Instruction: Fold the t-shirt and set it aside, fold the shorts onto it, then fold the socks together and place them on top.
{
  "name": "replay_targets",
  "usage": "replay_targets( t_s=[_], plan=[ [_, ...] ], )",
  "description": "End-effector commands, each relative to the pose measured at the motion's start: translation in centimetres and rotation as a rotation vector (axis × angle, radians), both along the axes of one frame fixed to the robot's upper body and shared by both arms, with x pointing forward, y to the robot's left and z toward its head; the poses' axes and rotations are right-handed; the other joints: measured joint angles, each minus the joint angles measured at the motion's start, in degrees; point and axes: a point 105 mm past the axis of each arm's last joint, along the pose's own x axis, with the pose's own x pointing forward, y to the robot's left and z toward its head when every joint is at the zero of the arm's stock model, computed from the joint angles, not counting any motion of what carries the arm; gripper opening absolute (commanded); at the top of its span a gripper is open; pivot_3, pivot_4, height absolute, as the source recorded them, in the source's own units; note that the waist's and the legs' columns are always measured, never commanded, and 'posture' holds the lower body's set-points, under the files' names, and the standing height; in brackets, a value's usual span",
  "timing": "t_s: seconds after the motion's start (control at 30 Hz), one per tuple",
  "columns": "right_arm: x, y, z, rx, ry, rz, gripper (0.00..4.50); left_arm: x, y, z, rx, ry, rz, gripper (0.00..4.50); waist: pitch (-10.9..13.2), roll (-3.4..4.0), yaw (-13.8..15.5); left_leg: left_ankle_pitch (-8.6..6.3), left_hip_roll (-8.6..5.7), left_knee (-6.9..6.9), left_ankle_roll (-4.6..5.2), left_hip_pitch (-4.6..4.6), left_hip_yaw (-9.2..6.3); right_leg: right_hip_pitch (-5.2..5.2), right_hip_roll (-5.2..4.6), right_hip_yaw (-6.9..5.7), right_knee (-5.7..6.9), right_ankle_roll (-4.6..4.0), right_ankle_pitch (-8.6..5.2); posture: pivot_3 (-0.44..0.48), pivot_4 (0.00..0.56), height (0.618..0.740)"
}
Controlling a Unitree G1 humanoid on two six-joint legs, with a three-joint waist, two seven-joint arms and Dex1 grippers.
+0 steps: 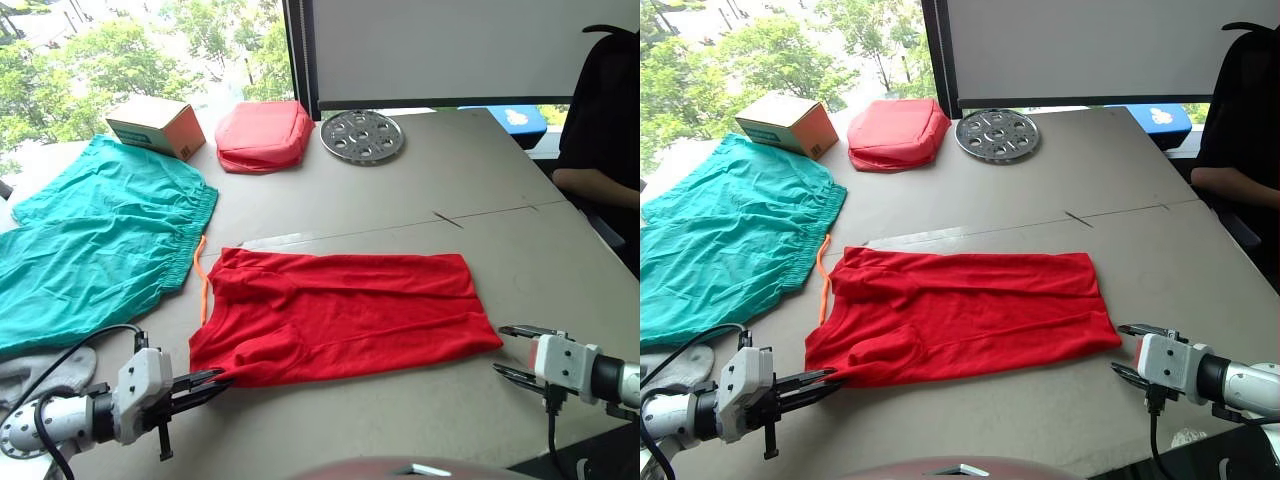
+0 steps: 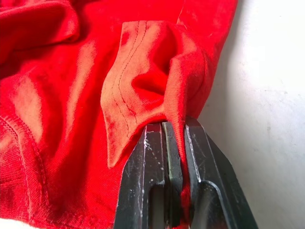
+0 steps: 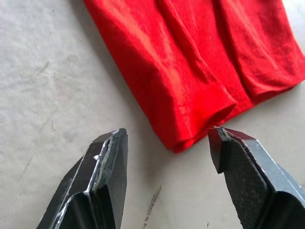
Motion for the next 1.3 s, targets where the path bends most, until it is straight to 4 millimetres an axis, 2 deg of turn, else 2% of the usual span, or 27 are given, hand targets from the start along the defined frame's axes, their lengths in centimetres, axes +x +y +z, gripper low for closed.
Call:
replay_targets(
  t_s=[0.03,0.27,0.37,0.43,0.47,0.53,0.7,0.9,1.1,1.2,1.3],
  plan=[
    [0.2,1.2,-0.2,0.011,-0.01,0.05,2.89,-0.1,0.4,0.4,0.016,-0.026,0.001,0.0,0.0,-0.01,0.0,0.0,0.0,0.0,0.0,0.0,0.0,0.0,0.0,0.0,-0.01,0.0,0.0,0.0,0.15,0.74],
    [1.0,1.1,-2.0,-0.024,0.019,0.07,2.89,-0.3,0.1,0.5,0.019,-0.035,-0.002,0.0,0.0,-0.16,-0.1,0.0,-0.02,-0.01,0.0,-0.02,-0.03,0.0,0.04,-0.01,-0.01,-0.02,0.01,0.0,0.15,0.74],
    [1.4,0.9,-2.2,-0.011,0.041,0.051,2.02,-0.9,-0.7,0.6,0.015,-0.041,-0.006,0.0,-0.1,-0.36,-0.3,0.0,0.04,-0.01,0.0,0.05,0.04,0.0,0.05,0.0,-0.01,-0.02,0.01,0.0,0.15,0.74],
    [1.6,0.8,-1.9,-0.009,0.036,0.047,1.16,-1.4,-1.6,0.8,0.011,-0.046,-0.009,0.0,-0.1,-0.38,-0.2,0.0,0.09,0.0,0.0,0.08,0.07,0.01,0.04,0.01,-0.03,-0.02,0.01,0.0,0.15,0.74],
    [1.6,0.7,-1.7,-0.011,0.032,0.048,0.5,-1.6,-2.2,0.9,0.008,-0.049,-0.012,0.0,-0.1,-0.37,-0.1,0.01,0.12,0.06,-0.03,0.07,0.09,-0.01,0.01,0.02,-0.03,-0.03,0.02,0.0,0.15,0.74],
    [1.7,0.6,-1.3,-0.012,0.028,0.044,0.03,-2.1,-3.4,1.2,0.002,-0.054,-0.017,0.0,-0.1,-0.36,-0.1,0.01,0.1,0.07,-0.03,0.05,0.13,-0.01,-0.06,0.04,-0.05,-0.03,0.02,0.0,0.15,0.74],
    [2.0,0.4,0.1,0.01,0.024,0.005,0.03,-2.5,-5.3,2.2,-0.026,-0.039,0.013,0.0,0.0,-0.34,0.2,0.0,0.01,0.06,-0.02,-0.04,0.06,-0.01,-0.07,0.08,-0.11,-0.03,0.02,0.0,0.15,0.74],
    [1.8,0.2,2.0,0.078,0.098,-0.045,0.03,-3.1,-5.6,2.7,-0.054,0.071,0.043,0.0,0.1,-0.11,0.1,-0.01,-0.08,0.0,0.01,-0.05,-0.05,0.0,0.11,0.08,-0.09,-0.03,0.02,0.0,0.15,0.74],
    [0.7,0.3,3.8,0.103,0.202,-0.029,0.03,-2.2,-2.7,3.0,-0.065,0.209,0.05,0.0,0.2,-0.02,0.3,0.0,-0.05,0.0,0.0,-0.04,-0.14,0.0,0.23,0.07,-0.08,-0.03,0.02,0.0,0.15,0.74],
    [0.5,0.4,5.0,0.167,0.248,-0.053,0.03,-0.2,-1.3,4.4,-0.129,0.285,0.06,0.0,0.2,-0.08,0.4,0.0,-0.04,0.01,0.0,-0.04,-0.14,0.0,0.23,0.08,-0.09,-0.03,0.02,0.0,0.15,0.74],
    [0.6,0.5,6.2,0.239,0.298,-0.073,0.03,0.9,-1.1,6.0,-0.216,0.369,0.041,0.0,0.3,-0.12,0.3,0.0,0.01,0.03,0.0,-0.05,-0.14,0.0,0.23,0.08,-0.08,-0.03,0.02,0.0,0.15,0.74]
  ],
)
